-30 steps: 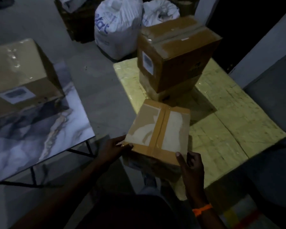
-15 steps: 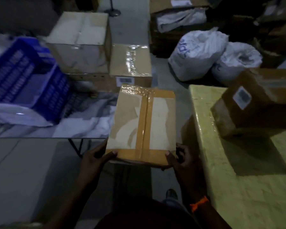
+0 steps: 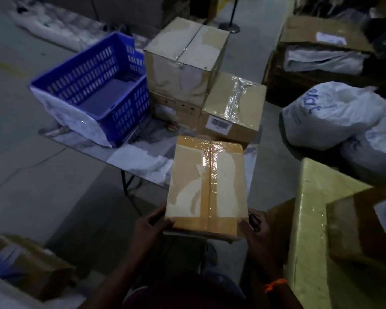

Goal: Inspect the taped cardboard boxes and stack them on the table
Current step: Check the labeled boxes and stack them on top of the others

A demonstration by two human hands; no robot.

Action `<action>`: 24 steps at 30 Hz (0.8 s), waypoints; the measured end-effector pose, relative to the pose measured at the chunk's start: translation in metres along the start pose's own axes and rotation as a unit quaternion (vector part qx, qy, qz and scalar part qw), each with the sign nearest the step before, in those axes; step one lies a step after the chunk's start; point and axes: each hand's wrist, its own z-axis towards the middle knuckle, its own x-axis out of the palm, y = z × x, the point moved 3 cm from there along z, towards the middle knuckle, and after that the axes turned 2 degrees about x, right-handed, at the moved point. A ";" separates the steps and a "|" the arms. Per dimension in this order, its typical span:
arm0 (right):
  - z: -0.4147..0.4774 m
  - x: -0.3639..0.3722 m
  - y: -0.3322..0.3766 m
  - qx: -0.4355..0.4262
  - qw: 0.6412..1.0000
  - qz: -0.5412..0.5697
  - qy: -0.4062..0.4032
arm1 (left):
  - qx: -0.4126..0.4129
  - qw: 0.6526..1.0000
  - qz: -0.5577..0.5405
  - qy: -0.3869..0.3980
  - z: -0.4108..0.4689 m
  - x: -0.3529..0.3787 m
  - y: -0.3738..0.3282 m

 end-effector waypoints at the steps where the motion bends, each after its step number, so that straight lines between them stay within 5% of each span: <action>1: 0.005 -0.004 -0.003 0.002 1.000 0.001 0.003 | -0.004 1.000 0.004 -0.010 -0.004 0.006 0.002; 9: 0.062 -0.024 -0.002 -0.010 0.996 -0.022 0.084 | -0.014 0.985 0.088 -0.145 0.012 0.047 -0.020; 17: 0.155 0.002 0.034 -0.051 0.986 -0.027 0.156 | -0.029 0.979 0.154 -0.127 0.102 0.061 -0.074; 24: 0.203 0.030 0.050 0.017 0.989 0.000 0.149 | -0.021 0.978 0.181 -0.099 0.141 0.076 -0.097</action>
